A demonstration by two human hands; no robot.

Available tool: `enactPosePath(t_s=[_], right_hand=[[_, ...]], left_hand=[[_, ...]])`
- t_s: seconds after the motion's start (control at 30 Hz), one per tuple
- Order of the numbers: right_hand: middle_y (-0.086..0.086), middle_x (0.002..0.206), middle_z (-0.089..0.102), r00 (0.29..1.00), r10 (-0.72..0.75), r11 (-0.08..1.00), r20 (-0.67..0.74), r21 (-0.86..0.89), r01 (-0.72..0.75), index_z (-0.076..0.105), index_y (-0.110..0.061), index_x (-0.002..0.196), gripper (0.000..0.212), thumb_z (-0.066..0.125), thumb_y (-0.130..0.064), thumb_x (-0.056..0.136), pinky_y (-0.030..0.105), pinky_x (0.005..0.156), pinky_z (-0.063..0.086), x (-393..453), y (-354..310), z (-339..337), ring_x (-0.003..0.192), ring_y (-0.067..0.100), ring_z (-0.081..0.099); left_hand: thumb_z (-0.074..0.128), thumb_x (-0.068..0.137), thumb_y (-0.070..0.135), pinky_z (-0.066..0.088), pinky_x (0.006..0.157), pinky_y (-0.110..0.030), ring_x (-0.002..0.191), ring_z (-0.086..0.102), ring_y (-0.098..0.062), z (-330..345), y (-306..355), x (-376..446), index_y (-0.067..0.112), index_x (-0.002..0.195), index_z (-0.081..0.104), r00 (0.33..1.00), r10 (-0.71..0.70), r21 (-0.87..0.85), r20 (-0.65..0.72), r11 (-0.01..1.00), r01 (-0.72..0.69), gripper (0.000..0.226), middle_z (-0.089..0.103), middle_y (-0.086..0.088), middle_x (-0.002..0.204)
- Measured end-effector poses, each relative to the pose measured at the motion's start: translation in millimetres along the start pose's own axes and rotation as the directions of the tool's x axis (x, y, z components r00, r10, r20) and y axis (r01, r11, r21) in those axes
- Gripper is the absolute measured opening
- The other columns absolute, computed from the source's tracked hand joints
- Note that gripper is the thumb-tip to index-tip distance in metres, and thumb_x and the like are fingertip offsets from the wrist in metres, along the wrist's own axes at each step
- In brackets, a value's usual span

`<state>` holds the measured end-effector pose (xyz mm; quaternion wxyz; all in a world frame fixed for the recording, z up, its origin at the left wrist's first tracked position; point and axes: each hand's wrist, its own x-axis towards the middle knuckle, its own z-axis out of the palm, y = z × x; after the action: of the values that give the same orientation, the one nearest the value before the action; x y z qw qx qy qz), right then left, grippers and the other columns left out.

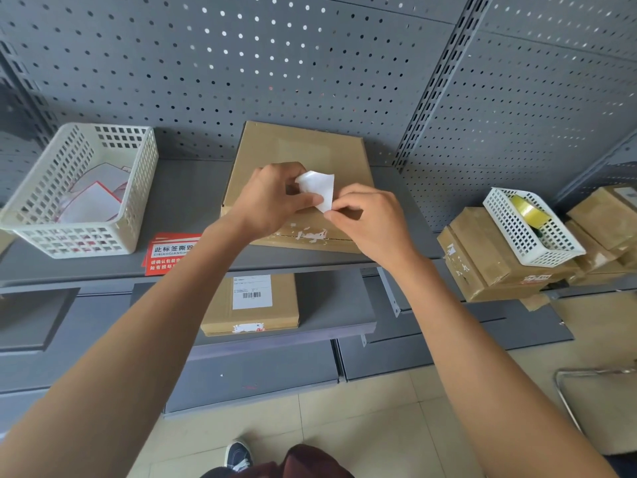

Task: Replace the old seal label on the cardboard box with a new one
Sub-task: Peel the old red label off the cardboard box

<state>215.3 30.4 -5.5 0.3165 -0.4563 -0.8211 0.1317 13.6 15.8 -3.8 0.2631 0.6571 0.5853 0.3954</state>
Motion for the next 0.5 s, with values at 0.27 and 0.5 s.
enactPosePath(t_s=[0.27,0.5], right_hand=[[-0.013,0.078,0.073,0.997,0.068,0.996,0.02,0.055,-0.069,0.074,-0.025,0.079,0.006,0.073,-0.026,0.085,0.038,0.074,0.059,5.3,-3.0,-4.6,0.074,0.006,0.07],[-0.013,0.075,0.074,0.989,0.135,0.983,0.052,0.116,-0.14,0.073,-0.023,0.082,0.006,0.07,-0.025,0.086,0.035,0.079,0.059,13.3,-5.2,-7.8,0.075,0.005,0.07]], left_hand=[[0.08,0.086,0.034,0.039,0.061,-0.035,0.067,0.046,-0.023,-0.7,0.1,2.9,0.0,0.079,0.05,1.0,-0.005,-0.032,-0.005,0.999,0.005,0.046,0.065,-0.025,0.084],[0.089,0.074,0.035,0.056,0.075,-0.048,0.08,0.067,-0.032,-6.1,-3.0,4.3,0.022,0.096,0.067,0.999,-0.008,-0.133,-0.049,0.991,0.001,0.034,0.074,-0.01,0.086]])
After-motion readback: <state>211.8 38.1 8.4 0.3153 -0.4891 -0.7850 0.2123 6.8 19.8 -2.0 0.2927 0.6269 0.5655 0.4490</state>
